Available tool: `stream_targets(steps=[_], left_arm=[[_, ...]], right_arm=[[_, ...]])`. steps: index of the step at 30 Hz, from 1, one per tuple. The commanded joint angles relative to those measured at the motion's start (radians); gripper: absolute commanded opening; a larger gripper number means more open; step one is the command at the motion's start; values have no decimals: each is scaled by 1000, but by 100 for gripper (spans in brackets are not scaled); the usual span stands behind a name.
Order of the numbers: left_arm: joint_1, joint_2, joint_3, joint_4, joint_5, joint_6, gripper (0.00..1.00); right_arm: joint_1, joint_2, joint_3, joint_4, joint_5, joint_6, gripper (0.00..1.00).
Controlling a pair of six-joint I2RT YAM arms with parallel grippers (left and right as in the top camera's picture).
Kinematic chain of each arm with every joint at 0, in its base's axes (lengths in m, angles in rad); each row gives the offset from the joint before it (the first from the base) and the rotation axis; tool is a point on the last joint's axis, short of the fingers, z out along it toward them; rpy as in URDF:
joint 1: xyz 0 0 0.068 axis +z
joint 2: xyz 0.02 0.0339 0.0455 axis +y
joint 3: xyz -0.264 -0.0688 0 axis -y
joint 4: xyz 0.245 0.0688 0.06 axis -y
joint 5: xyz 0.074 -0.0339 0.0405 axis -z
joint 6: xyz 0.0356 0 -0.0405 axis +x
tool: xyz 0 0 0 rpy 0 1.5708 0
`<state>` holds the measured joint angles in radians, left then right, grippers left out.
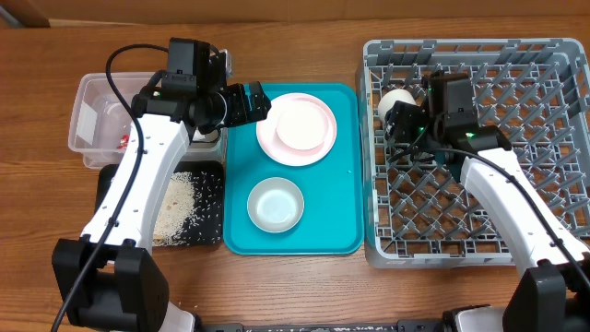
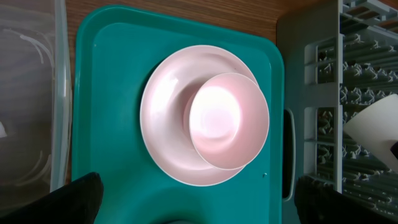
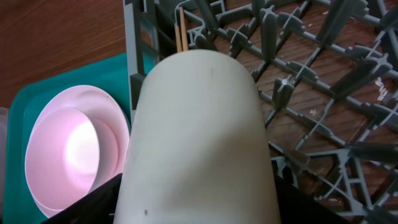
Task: Sort waste into correct bins and load items into the dishwasher
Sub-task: 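Carry the white cup with the right gripper into the dish rack, then set the cup upright in the rack and open the right gripper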
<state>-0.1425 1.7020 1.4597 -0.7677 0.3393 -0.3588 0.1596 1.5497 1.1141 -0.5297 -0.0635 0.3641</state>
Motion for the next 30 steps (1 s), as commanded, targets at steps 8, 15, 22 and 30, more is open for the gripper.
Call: stream_targets(steps=[8,15,22,30], left_arm=[[-2,-7,18,1,-10,19,100],[-2,-7,18,1,-10,19,100],[-2,-7,18,1,-10,19,100],[-2,-7,18,1,-10,19,100]], right_arm=[[2,4,14,2,19,-6,76],[2,-5,67,-64,18,-25,75],[2,-66,130,-126,-183,-117,73],[2,-75,129,-30,-307,-129,4]])
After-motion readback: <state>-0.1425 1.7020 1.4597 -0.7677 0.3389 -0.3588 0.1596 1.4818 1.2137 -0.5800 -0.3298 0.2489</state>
